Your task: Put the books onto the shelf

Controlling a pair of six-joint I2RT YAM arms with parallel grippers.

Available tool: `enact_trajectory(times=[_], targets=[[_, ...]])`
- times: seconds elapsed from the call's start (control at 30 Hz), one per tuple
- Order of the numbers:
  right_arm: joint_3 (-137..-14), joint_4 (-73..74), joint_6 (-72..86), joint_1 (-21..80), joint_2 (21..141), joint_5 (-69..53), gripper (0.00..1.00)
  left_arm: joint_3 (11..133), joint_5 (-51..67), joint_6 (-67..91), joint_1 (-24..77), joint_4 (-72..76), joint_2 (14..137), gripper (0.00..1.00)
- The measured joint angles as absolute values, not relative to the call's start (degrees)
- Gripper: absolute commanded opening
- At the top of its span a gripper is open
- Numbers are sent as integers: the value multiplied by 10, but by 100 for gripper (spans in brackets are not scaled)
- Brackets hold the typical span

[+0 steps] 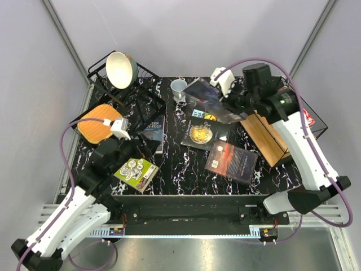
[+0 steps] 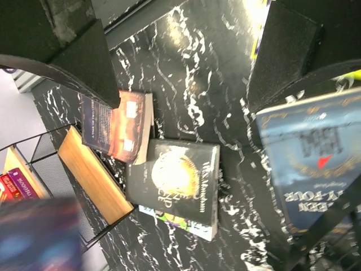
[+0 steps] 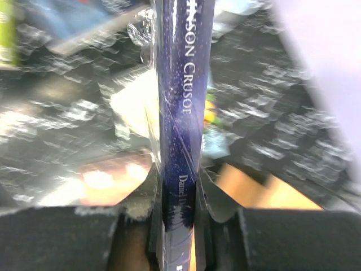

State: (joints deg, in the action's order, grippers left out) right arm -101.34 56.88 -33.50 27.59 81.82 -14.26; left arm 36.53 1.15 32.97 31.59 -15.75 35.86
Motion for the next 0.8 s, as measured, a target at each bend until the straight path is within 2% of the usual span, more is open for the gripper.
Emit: enact_trajectory(times=[0.17, 0.37, 0.63, 0.8], targets=[[-1088, 636, -426, 273, 811, 35, 0, 328, -3, 329, 315, -208, 279, 99], [-1137, 684, -483, 220, 838, 184, 0, 303, -4, 328, 315, -246, 252, 99], [-1153, 703, -481, 128, 851, 278, 0, 296, -4, 321, 315, -250, 244, 99], [-1077, 683, -477, 117, 841, 312, 0, 294, 0, 319, 315, -252, 239, 99]])
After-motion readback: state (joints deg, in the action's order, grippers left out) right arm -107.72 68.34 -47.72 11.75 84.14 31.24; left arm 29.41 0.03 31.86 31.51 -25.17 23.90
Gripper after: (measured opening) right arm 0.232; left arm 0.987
